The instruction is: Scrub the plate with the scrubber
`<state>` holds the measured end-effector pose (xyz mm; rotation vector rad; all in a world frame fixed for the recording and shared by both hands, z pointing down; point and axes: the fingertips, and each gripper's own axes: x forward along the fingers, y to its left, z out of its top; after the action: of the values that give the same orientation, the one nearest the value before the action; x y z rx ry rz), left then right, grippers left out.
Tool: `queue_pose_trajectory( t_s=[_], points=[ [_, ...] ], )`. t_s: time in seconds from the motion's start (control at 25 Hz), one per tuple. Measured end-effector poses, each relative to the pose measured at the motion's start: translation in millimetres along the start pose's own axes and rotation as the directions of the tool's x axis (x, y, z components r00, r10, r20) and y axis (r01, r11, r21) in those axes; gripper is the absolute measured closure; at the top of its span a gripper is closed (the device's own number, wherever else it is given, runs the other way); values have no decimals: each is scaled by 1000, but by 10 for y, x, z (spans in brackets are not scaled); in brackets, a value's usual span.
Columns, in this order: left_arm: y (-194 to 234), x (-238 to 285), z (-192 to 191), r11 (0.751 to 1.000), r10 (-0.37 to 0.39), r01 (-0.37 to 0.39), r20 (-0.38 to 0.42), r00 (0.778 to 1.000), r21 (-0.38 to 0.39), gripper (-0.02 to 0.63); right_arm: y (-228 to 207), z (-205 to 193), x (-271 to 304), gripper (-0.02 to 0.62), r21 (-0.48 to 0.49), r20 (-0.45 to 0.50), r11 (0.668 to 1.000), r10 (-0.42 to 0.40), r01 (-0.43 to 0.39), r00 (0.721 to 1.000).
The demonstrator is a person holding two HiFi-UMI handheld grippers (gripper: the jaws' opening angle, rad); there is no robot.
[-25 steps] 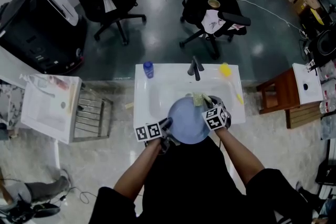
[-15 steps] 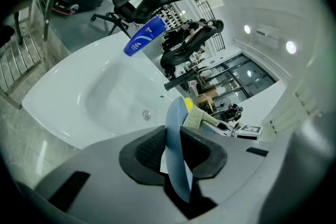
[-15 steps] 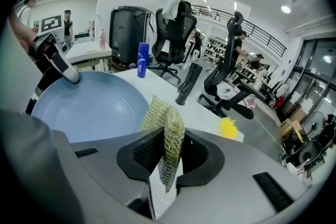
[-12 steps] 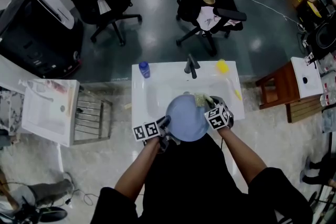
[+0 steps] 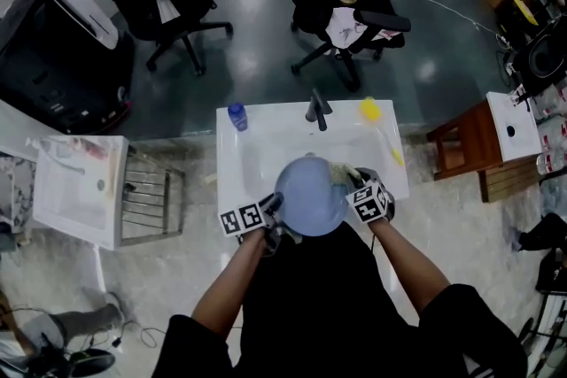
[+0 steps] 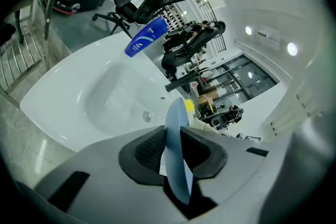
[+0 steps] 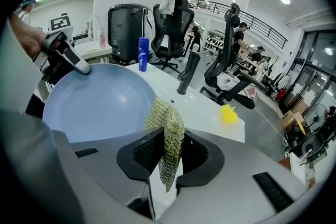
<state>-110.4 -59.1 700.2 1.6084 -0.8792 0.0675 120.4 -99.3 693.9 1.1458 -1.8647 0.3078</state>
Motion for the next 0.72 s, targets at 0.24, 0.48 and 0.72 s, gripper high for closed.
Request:
queue_pose_trajectory(
  t_s=[0.24,0.48,0.72],
  points=[
    [7,7,37,1000,-3,3,3,1000,-12,532,27,-89,-17,532,21,-35,1000,23,-23,999],
    [50,23,128,1000,-3,4,16,1000,-22,532,78,-126,-42,531,40,-58,998,60,-57,997],
    [58,14,229,1000,-6,6,26,1000,-19,531,148,-147,-84,531,83,-71,992,101,-95,992]
  ],
)
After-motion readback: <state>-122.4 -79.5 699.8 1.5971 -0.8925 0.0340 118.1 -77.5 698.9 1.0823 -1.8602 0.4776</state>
